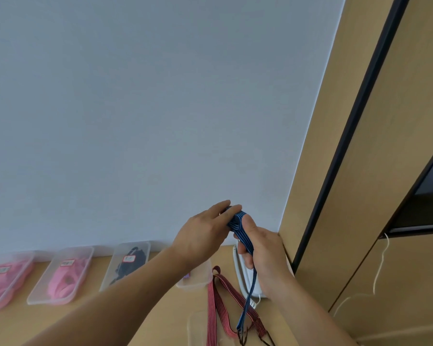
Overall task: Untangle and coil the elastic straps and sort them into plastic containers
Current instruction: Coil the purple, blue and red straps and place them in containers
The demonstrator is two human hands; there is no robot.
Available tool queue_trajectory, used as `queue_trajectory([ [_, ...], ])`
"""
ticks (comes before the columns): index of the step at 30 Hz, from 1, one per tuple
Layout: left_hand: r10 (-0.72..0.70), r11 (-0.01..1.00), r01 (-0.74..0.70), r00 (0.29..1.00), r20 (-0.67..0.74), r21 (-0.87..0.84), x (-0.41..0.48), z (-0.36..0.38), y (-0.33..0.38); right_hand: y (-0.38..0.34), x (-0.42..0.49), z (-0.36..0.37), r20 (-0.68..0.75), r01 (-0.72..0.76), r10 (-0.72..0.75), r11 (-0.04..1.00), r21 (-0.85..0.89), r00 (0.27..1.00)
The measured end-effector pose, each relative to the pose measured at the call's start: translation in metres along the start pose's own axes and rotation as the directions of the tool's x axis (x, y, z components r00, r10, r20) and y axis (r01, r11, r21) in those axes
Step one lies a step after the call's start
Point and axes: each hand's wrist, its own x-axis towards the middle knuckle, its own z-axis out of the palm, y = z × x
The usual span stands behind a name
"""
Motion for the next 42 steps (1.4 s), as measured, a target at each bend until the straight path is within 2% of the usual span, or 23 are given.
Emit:
queue_trajectory([
  [2,-0.101,0.988,0.106,0.994,0.052,-0.108,-0.002,0.002,-0.001,-0.001,0.001,0.0,-0.004,0.0,0.001,0.999,0.041,1.0],
  [3,-0.198,0.947,0.217,0.975,0.104,-0.238,-0.002,0.002,0.0,-0.002,0.001,0.0,-0.007,0.009,-0.009,0.999,0.051,1.0],
  [4,-0.312,0.835,0.37,0.928,0.205,-0.407,0.001,-0.001,0.002,-0.002,0.002,-0.001,-0.008,0.025,-0.024,0.998,0.054,1.0],
  [5,-0.407,0.629,0.53,0.848,0.34,-0.569,0.005,-0.005,0.004,-0.003,0.002,-0.001,-0.004,0.046,-0.045,0.998,0.05,0.999],
  [6,-0.446,0.365,0.638,0.759,0.474,-0.678,0.009,-0.009,0.004,-0.002,0.002,-0.001,0.004,0.07,-0.07,0.997,0.036,0.998],
  [7,-0.428,0.128,0.681,0.694,0.579,-0.721,0.014,-0.012,0.003,-0.001,0.002,0.0,0.012,0.092,-0.092,0.996,0.012,0.996],
  [8,-0.379,-0.007,0.698,0.661,0.648,-0.716,0.016,-0.016,0.003,0.0,0.002,0.001,0.019,0.11,-0.11,0.994,-0.018,0.994],
  [9,-0.335,-0.059,0.709,0.649,0.683,-0.703,0.018,-0.019,0.003,0.002,0.001,0.002,0.021,0.124,-0.123,0.991,-0.043,0.992],
  [10,-0.307,-0.063,0.708,0.657,0.689,-0.703,0.018,-0.021,0.003,0.004,0.001,0.003,0.021,0.133,-0.132,0.989,-0.06,0.991],
  [16,-0.365,-0.016,0.619,0.728,0.581,-0.785,0.016,-0.02,-0.001,0.011,0.001,0.0,0.019,0.131,-0.129,0.974,-0.184,0.991],
  [22,-0.399,0.206,0.554,0.8,0.448,-0.807,0.014,-0.016,0.0,0.015,0.004,-0.003,-0.011,0.037,-0.04,0.979,-0.202,0.999],
  [24,-0.408,0.321,0.55,0.815,0.412,-0.771,0.012,-0.013,0.0,0.014,0.005,-0.004,0.0,-0.006,0.006,0.985,-0.171,1.0],
  [26,-0.402,0.523,0.522,0.848,0.345,-0.674,0.009,-0.009,-0.001,0.013,0.004,-0.004,0.021,-0.047,0.051,0.991,-0.126,0.998],
  [29,-0.294,0.834,0.347,0.937,0.186,-0.429,0.002,-0.007,-0.002,0.01,0.003,-0.003,0.045,-0.084,0.086,0.995,-0.047,0.995],
  [31,-0.177,0.943,0.2,0.978,0.105,-0.268,-0.002,-0.007,-0.002,0.009,0.004,-0.003,0.062,-0.1,0.1,0.995,-0.013,0.993],
  [35,0.049,0.993,-0.05,0.999,-0.009,-0.106,-0.006,-0.004,-0.001,0.01,0.004,-0.004,0.093,-0.094,0.09,0.994,0.049,0.992],
  [37,0.097,0.995,-0.098,0.995,-0.028,-0.003,-0.004,0.0,0.0,0.01,0.003,-0.004,0.105,-0.065,0.059,0.996,0.057,0.993],
  [39,0.105,0.993,-0.104,0.994,-0.013,0.063,-0.005,0.004,-0.003,0.011,0.002,-0.003,0.094,-0.027,0.022,0.998,0.052,0.995],
  [40,0.091,0.995,-0.09,0.996,-0.005,0.045,-0.007,0.006,-0.004,0.011,0.002,-0.003,0.081,-0.009,0.005,0.999,0.053,0.997],
  [41,0.033,0.999,-0.033,0.999,0.001,-0.042,-0.008,0.007,-0.004,0.01,0.002,-0.003,0.069,0.009,-0.013,0.999,0.054,0.998],
  [42,-0.079,0.979,0.084,0.996,0.035,-0.187,-0.008,0.007,-0.003,0.009,0.002,-0.003,0.058,0.029,-0.032,0.998,0.052,0.998],
])
